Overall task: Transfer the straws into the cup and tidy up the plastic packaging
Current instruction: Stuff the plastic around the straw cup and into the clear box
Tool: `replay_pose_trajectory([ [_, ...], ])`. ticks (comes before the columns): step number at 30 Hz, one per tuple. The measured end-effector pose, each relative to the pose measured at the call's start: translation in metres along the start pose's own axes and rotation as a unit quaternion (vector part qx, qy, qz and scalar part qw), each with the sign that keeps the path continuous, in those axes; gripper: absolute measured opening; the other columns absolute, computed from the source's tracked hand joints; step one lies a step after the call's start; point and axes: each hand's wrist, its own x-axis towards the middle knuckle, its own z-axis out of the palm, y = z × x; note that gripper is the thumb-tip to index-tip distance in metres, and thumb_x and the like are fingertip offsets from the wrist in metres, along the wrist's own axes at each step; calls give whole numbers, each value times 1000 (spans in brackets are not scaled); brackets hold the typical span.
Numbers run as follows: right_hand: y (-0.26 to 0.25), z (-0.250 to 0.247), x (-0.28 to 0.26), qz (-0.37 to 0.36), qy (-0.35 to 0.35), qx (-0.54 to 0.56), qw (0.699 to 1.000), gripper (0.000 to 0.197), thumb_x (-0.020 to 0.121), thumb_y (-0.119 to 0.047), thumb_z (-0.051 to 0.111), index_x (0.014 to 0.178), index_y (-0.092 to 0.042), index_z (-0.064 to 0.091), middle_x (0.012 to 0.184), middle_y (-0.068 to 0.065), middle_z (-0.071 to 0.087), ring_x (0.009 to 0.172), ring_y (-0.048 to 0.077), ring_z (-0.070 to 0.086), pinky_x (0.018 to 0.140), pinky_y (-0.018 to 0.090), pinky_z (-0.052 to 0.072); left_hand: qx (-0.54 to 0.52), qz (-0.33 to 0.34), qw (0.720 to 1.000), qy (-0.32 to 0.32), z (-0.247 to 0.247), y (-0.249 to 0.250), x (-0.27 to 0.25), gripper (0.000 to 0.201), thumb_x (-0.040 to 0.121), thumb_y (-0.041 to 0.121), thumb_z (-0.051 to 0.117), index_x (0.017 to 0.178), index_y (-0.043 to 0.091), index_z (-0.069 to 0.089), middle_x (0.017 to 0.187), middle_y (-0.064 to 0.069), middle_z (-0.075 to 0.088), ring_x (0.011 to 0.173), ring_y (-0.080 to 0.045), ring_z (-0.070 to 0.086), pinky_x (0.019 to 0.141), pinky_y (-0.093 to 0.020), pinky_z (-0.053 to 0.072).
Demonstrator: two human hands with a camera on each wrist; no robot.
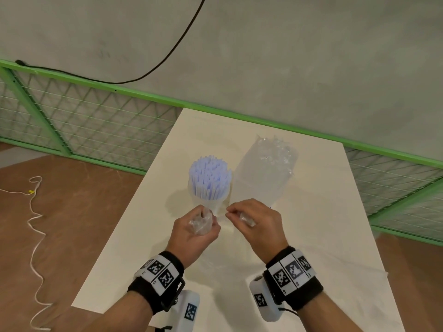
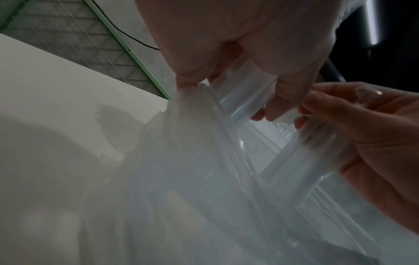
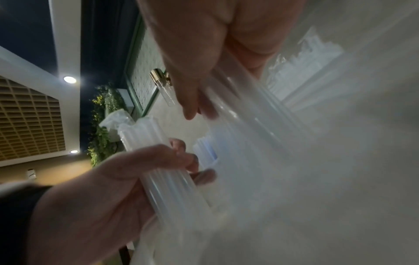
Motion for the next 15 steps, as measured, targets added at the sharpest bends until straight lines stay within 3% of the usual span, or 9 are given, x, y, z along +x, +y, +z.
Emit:
replay_pose_trajectory([
  [2, 5, 2, -9, 33, -16, 16, 999, 19, 80, -14, 81, 97, -16, 74, 82, -9, 68, 78, 0, 62, 77, 11, 46, 2, -5, 1000, -4, 1, 1, 1, 17, 78, -1, 74, 79, -1, 56, 81, -11, 67, 82, -32, 62, 68, -19, 47],
  [5, 10, 3, -15, 60, -12, 36, 997, 13, 79, -16, 82, 88, -17, 74, 83, -10, 68, 81, -1, 63, 78, 11, 45, 10, -13, 1000, -10, 4, 0, 1, 19, 78, 0, 74, 78, -1, 54, 75, -11, 61, 64, -20, 52, 59, -17, 42],
  [10, 11, -1, -9, 74, -36, 55, 995, 10, 78, -15, 82, 80, -17, 73, 80, -12, 70, 77, 2, 64, 75, 16, 48, 39, -20, 999, -6, 5, -3, 4, 19, 77, 4, 74, 76, 2, 56, 69, -17, 53, 57, -15, 43, 55, -18, 38],
  [15, -5, -43, 29, 116, 66, 84, 988, 14, 74, -14, 84, 82, -15, 74, 78, -10, 72, 68, 4, 66, 72, 17, 51, 21, -33, 999, -8, 1, -7, 7, 19, 73, 15, 72, 78, 4, 58, 76, -20, 58, 61, -16, 49, 60, -23, 42],
])
